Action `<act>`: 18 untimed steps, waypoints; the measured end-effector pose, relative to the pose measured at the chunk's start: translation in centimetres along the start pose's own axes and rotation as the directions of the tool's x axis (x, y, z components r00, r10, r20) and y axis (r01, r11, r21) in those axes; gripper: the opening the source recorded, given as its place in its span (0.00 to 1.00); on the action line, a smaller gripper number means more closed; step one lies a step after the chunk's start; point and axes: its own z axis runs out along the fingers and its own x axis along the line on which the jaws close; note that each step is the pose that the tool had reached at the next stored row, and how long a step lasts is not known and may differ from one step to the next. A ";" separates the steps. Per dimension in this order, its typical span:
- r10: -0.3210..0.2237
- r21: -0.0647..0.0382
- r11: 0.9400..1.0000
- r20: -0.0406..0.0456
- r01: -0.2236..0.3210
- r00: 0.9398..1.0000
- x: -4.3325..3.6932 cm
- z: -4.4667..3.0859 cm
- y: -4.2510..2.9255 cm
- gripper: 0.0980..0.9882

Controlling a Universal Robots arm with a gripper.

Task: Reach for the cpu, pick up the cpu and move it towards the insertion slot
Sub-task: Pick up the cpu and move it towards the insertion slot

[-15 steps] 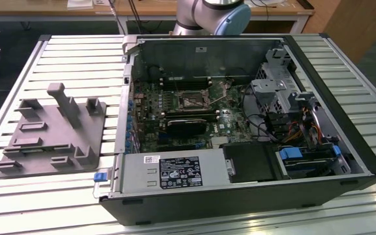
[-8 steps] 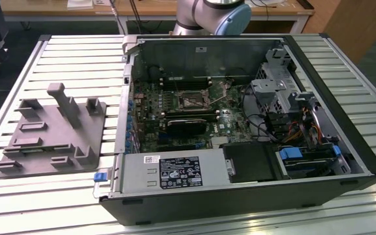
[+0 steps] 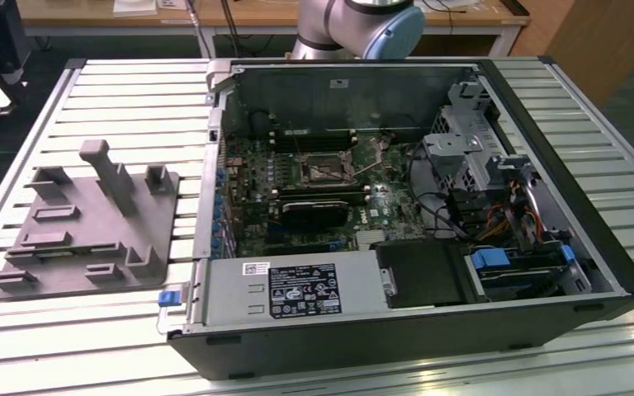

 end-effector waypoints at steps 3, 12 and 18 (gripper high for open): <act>0.000 0.000 1.000 0.000 0.000 1.000 -0.43 0.00 0.00 0.50; 0.000 0.000 1.000 0.000 0.000 1.000 -2.00 0.01 -0.03 0.50; 0.000 0.000 1.000 0.000 0.000 1.000 -3.42 0.02 -0.05 0.50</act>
